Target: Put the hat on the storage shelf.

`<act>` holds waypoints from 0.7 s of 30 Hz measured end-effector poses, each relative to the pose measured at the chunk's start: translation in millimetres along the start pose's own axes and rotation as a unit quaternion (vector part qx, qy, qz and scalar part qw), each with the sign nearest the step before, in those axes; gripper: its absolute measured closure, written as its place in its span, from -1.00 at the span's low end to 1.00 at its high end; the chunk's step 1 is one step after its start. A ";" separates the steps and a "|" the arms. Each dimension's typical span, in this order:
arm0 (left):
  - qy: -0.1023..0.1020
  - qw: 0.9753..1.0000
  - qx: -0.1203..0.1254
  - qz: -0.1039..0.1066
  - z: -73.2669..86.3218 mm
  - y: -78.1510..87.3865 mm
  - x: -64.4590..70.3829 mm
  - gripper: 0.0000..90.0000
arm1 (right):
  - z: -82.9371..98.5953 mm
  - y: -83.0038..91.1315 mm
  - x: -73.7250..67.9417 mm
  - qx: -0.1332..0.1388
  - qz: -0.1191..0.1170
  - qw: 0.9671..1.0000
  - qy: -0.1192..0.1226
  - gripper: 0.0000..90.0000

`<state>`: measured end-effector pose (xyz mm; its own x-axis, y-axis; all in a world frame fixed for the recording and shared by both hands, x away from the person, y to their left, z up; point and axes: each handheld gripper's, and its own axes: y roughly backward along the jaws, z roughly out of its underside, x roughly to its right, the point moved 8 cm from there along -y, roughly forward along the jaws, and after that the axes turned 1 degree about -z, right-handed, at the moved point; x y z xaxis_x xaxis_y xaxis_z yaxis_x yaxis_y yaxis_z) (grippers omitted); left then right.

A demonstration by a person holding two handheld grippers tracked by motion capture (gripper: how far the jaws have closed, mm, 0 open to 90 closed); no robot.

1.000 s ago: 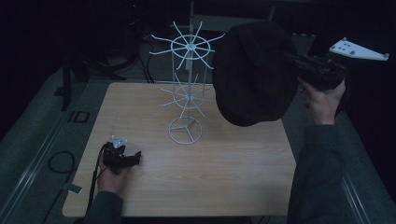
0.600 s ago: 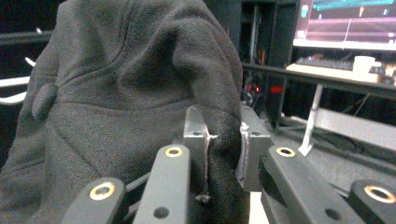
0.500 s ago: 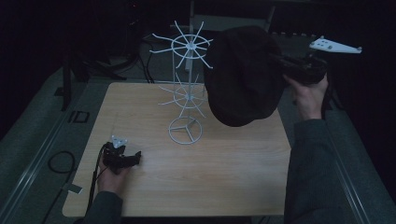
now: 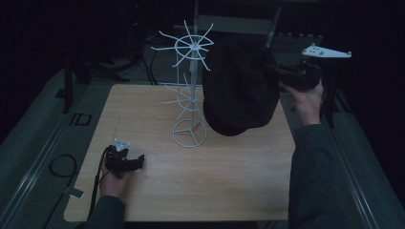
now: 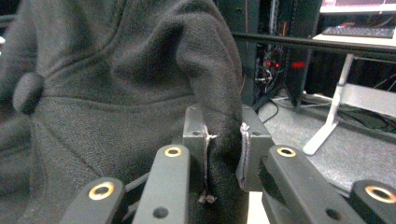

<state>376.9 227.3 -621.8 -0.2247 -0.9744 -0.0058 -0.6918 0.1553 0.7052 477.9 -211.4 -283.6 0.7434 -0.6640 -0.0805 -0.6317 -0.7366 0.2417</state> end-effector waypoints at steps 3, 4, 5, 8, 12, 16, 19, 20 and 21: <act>0.000 1.000 0.001 0.000 -0.1 -0.1 0.0 -0.67 | 4.7 -3.5 -0.1 -0.012 0.004 1.000 0.002 0.71; -0.001 1.000 0.000 0.000 0.0 0.0 0.0 -0.67 | 6.3 -5.0 -0.4 -0.014 0.003 1.000 0.003 0.71; 0.000 1.000 0.000 0.000 0.0 0.0 0.0 -0.68 | 9.0 -7.1 -0.9 -0.016 0.002 1.000 0.003 0.70; 0.000 1.000 0.000 0.000 0.0 0.0 0.0 -0.68 | 12.4 -9.3 -0.9 -0.020 0.005 1.000 0.005 0.69; 0.000 1.000 0.000 0.000 0.0 -0.1 0.1 -0.68 | 14.7 -10.5 -1.1 -0.022 0.007 1.000 0.007 0.67; 0.000 1.000 0.000 0.000 0.0 0.0 0.1 -0.67 | 18.5 -13.5 -1.7 -0.028 0.011 0.999 0.013 0.62; 0.000 1.000 0.001 0.000 0.0 -0.1 0.2 -0.68 | 21.6 -16.8 -2.2 -0.032 0.011 0.999 0.013 0.55; -0.001 1.000 0.000 0.000 0.1 0.0 0.1 -0.68 | 23.0 -18.1 -2.5 -0.035 0.009 0.999 0.013 0.52; -0.001 1.000 0.000 0.000 0.0 0.0 0.3 -0.68 | 24.2 -19.4 -3.0 -0.039 0.008 0.999 0.013 0.49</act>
<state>376.7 227.1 -621.8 -0.2266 -0.9740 -0.0066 -0.6919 0.1562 0.7049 482.6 -198.2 -311.4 0.7395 -0.6712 -0.0507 -0.6253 -0.7129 0.3174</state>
